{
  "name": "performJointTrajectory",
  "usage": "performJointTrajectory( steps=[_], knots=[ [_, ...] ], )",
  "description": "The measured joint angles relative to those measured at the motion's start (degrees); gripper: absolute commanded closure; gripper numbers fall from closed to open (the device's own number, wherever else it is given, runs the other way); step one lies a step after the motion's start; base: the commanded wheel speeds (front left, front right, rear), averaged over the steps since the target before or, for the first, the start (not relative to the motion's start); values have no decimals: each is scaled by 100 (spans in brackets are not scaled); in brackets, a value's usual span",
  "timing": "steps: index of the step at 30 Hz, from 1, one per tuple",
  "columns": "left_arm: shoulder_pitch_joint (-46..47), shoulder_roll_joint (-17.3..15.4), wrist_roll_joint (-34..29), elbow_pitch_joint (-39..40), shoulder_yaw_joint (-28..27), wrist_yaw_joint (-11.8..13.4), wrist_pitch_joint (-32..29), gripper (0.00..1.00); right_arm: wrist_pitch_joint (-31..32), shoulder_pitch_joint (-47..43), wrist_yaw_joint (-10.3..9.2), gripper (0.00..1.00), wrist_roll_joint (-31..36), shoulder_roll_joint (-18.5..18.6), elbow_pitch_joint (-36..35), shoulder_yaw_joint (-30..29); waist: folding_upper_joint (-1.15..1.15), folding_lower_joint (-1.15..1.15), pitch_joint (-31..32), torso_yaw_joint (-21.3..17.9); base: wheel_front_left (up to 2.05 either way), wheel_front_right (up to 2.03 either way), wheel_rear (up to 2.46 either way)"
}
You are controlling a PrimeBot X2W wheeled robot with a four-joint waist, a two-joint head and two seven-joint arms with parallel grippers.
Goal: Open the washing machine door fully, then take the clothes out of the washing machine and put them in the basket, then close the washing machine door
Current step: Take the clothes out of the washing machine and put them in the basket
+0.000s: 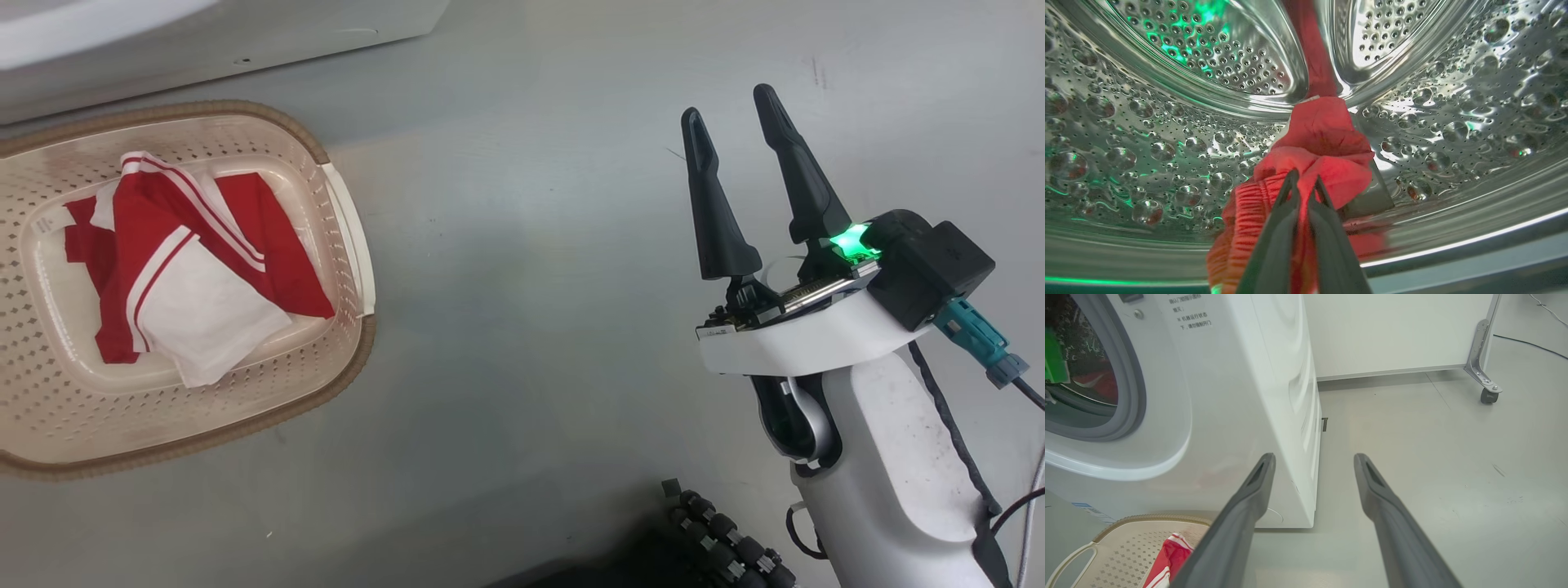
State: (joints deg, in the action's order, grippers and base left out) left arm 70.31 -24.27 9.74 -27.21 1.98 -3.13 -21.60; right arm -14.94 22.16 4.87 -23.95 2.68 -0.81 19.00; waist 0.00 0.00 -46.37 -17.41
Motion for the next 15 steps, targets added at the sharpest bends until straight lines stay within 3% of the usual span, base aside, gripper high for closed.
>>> performJointTrajectory(
  steps=[15],
  knots=[
    [-1003, 612, 211, 582, 5, 138, 1467, 100, 0, -9, 11, 0, 383, 5, 164, -169, 0, 0, 367, 320, 0, 0, 0]
  ],
)
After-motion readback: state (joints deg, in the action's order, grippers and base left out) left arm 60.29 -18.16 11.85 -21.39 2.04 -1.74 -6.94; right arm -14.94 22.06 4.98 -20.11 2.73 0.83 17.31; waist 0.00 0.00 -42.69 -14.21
